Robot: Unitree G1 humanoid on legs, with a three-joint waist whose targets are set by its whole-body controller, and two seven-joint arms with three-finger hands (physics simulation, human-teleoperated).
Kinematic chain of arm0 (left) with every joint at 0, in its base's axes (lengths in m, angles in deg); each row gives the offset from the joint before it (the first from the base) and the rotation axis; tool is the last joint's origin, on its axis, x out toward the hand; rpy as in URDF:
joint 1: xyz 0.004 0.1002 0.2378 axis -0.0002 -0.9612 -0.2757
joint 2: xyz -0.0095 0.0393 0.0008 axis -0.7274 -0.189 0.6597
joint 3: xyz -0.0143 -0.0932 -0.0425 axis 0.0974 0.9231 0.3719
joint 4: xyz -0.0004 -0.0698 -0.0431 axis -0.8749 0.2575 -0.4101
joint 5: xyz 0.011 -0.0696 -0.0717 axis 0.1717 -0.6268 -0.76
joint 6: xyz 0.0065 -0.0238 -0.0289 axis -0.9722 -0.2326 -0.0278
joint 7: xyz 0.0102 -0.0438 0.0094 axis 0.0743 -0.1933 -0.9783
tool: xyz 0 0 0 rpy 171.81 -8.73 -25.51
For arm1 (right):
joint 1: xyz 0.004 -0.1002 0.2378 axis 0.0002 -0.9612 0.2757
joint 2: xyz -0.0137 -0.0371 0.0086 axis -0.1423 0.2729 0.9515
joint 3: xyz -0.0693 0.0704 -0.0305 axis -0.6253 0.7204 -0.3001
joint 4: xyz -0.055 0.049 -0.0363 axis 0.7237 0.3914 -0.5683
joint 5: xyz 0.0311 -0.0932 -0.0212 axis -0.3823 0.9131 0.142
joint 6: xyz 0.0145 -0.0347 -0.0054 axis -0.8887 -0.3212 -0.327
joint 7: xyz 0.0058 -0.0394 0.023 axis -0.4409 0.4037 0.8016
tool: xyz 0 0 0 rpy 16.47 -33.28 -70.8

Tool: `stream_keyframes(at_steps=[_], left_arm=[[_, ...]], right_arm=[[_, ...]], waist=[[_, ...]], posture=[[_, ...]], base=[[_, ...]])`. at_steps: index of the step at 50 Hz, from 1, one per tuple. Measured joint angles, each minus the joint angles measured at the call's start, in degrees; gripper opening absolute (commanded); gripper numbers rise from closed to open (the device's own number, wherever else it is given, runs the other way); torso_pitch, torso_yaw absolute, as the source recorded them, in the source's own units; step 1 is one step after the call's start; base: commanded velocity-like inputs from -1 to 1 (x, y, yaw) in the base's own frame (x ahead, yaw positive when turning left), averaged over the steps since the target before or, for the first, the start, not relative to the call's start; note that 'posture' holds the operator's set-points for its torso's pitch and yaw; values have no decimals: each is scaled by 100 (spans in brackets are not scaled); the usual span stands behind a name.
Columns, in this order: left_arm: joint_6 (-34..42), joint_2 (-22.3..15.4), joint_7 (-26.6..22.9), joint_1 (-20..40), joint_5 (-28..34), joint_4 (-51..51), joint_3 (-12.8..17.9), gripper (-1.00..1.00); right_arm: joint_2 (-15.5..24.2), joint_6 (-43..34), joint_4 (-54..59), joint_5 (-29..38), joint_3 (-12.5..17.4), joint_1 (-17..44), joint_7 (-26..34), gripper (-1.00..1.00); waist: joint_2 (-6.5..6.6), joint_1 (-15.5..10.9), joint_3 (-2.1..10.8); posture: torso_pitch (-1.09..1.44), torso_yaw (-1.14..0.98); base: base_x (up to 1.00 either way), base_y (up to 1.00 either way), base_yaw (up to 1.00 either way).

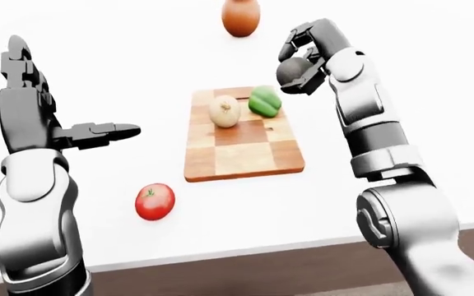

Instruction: Place the avocado, onion, tomato and bell pepper on the cutting board.

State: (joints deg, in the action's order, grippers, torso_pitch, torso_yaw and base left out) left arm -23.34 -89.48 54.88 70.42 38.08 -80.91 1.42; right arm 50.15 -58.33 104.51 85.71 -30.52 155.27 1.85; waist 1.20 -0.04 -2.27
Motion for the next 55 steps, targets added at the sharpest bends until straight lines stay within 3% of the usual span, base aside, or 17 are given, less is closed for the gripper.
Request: stream_keyframes(at_steps=[15, 26, 42, 47, 55], left_arm=[[-46, 66, 4, -38, 80, 43, -26, 100], [-38, 83, 26, -103, 100, 45, 36, 100], [-115, 72, 50, -44, 135, 80, -10, 100], [-117, 68, 41, -9, 139, 66, -24, 100], [-136, 92, 39, -36, 170, 103, -42, 100]], right_arm=[[-282, -1348, -2421, 273, -67, -1011, 794, -100], [-476, -1860, -3378, 467, -131, -1357, 1136, -100], [-862, -2563, -4848, 811, -359, -2153, 1620, -100], [-1010, -2713, -5171, 980, -432, -2364, 1812, -100], [-1244, -2693, -5331, 1123, -506, -2839, 1897, -100]], waist=[[-6, 8, 40], [-15, 13, 424], [-10, -16, 1110], [3, -33, 1208], [6, -59, 1260]], posture=[[-4, 0], [-15, 0], [-25, 0], [-25, 0], [-25, 0]], base=[[0, 0, 0], [0, 0, 0], [0, 0, 0], [0, 0, 0], [0, 0, 0]])
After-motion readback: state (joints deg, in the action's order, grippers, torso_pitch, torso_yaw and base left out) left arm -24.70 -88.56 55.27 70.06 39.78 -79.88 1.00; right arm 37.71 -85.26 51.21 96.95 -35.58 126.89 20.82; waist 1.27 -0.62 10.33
